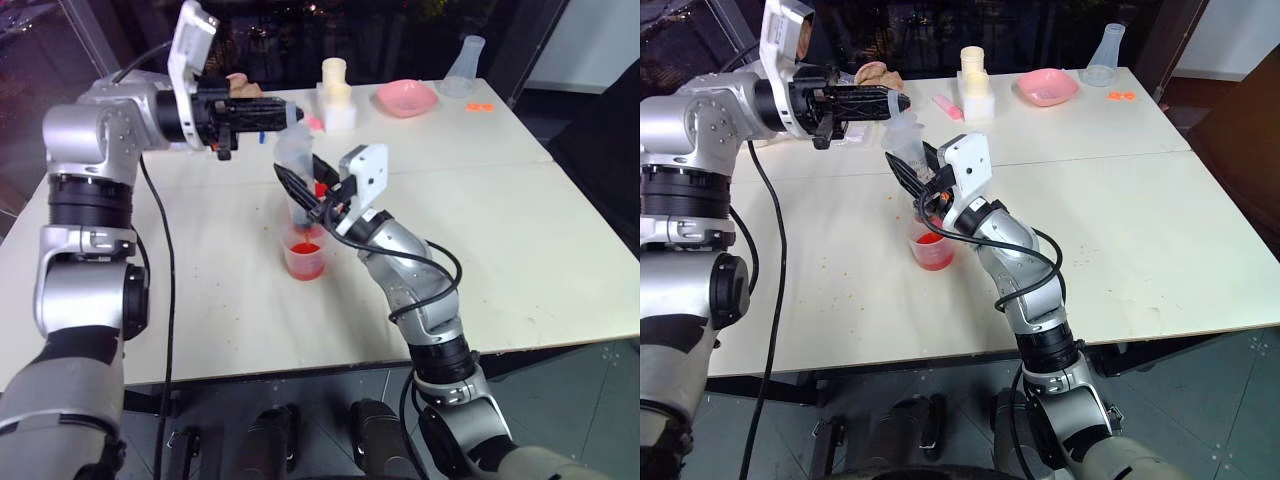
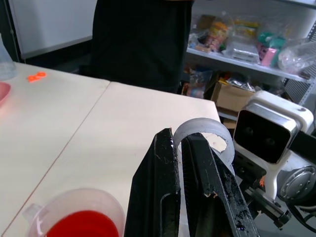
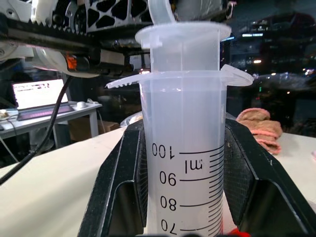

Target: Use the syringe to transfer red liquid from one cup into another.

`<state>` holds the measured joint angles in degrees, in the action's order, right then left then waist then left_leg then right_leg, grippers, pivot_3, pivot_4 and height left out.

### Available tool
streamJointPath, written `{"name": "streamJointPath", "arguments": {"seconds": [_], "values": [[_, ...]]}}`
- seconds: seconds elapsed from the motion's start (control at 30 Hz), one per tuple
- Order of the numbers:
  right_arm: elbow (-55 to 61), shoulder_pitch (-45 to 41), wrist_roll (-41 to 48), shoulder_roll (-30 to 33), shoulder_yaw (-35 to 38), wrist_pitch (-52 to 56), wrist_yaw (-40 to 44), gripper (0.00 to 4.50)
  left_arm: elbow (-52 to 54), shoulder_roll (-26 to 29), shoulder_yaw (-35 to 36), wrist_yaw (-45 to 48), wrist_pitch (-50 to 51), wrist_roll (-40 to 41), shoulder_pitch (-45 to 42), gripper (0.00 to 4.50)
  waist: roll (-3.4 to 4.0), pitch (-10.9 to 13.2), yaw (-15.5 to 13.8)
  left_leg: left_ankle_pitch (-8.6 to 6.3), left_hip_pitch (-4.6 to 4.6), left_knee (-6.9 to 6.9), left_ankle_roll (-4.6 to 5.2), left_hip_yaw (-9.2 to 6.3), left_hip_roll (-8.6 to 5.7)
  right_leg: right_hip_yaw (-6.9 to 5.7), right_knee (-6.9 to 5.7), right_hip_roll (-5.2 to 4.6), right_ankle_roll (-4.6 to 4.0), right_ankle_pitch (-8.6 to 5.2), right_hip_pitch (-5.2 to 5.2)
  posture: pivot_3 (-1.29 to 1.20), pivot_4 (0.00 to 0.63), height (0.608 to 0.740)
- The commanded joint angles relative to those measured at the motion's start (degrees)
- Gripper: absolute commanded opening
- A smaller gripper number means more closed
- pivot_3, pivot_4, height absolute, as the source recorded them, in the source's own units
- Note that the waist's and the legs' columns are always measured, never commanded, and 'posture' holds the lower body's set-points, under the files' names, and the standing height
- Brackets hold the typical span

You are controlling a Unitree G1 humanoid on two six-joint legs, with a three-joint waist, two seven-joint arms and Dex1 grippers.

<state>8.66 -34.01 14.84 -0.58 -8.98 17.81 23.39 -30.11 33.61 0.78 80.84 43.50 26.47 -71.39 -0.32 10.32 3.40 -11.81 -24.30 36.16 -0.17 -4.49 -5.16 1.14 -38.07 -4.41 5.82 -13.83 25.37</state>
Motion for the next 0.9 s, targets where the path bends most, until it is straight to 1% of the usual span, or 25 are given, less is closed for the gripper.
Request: {"name": "streamJointPath", "arguments": {"seconds": [0.03, 0.3, 0.53, 0.6, 0.7, 0.77, 0.83, 0.9], "values": [[3.8, -3.6, 1.7, -1.2, 1.2, 0.0, -1.1, 1.39, 4.1, -1.4, -2.5, 2.2, 1.9, 1.4, 1.7, 0.02, 0.00, 0.0, 0.0, 0.00, 0.00, 0.00, 0.00, 0.00, 0.00, 0.00, 0.00, 0.00, 0.00, 0.00, 0.00, 0.00, 0.150, 0.740], [5.2, -3.6, 2.2, -0.7, 1.7, 2.0, -1.4, 1.39, 6.6, -1.5, -2.7, 1.7, 3.7, 1.7, 4.2, 0.02, 0.00, 0.0, 0.0, 0.00, 0.00, 0.00, 0.00, 0.00, 0.00, 0.00, 0.00, -0.01, 0.00, 0.00, 0.00, 0.00, 0.150, 0.740], [5.7, -3.7, 2.4, -0.3, 1.8, 2.7, -1.4, 1.39, 7.2, -1.5, -2.3, 1.6, 4.5, 2.1, 4.2, 0.02, 0.00, 0.0, 0.0, 0.00, 0.00, 0.00, 0.00, 0.00, 0.00, 0.00, 0.00, -0.01, 0.00, 0.00, 0.00, 0.00, 0.150, 0.740], [5.7, -3.7, 2.4, -0.2, 1.8, 2.8, -1.4, 1.39, 6.9, -1.5, -2.0, 1.3, 4.9, 2.2, 3.9, 0.72, 0.00, 0.0, 0.0, 0.00, 0.00, 0.00, 0.00, 0.00, 0.00, 0.00, 0.00, -0.01, 0.00, 0.00, 0.00, 0.00, 0.150, 0.740], [6.0, -3.7, 2.5, 0.1, 1.7, 3.0, -1.2, 1.39, 6.7, -1.5, -1.6, 0.5, 4.4, 1.9, 3.4, 1.54, 0.00, 0.0, -0.1, 0.00, 0.00, 0.01, 0.00, 0.00, 0.00, 0.00, 0.00, -0.01, 0.00, 0.00, 0.00, 0.00, 0.150, 0.740], [6.3, -3.5, 2.6, 0.3, 1.8, 3.2, -1.2, 1.39, 6.7, -1.3, -1.2, 0.1, 3.6, 1.6, 3.3, 1.95, 0.00, 0.0, -0.1, 0.00, 0.00, 0.00, 0.00, 0.00, 0.00, 0.00, 0.00, -0.01, 0.00, 0.00, 0.00, 0.00, 0.150, 0.740], [6.7, -3.2, 2.6, 0.5, 1.7, 3.4, -1.2, 1.39, 6.3, -0.5, -0.6, -0.5, 3.5, 1.4, 3.1, 1.95, 0.00, 0.0, -0.1, 0.00, 0.00, 0.00, 0.00, 0.00, 0.00, 0.00, 0.00, -0.01, 0.00, 0.00, 0.00, 0.00, 0.150, 0.740], [6.9, -2.9, 2.6, 1.1, 1.9, 3.6, -1.1, 1.39, 4.1, 2.1, 0.4, 0.1, 3.2, 0.8, 2.3, 1.95, 0.00, 0.0, 0.0, 0.00, 0.00, 0.01, 0.00, 0.00, 0.00, 0.00, 0.01, -0.01, 0.00, 0.00, 0.00, 0.00, 0.150, 0.740]]}}
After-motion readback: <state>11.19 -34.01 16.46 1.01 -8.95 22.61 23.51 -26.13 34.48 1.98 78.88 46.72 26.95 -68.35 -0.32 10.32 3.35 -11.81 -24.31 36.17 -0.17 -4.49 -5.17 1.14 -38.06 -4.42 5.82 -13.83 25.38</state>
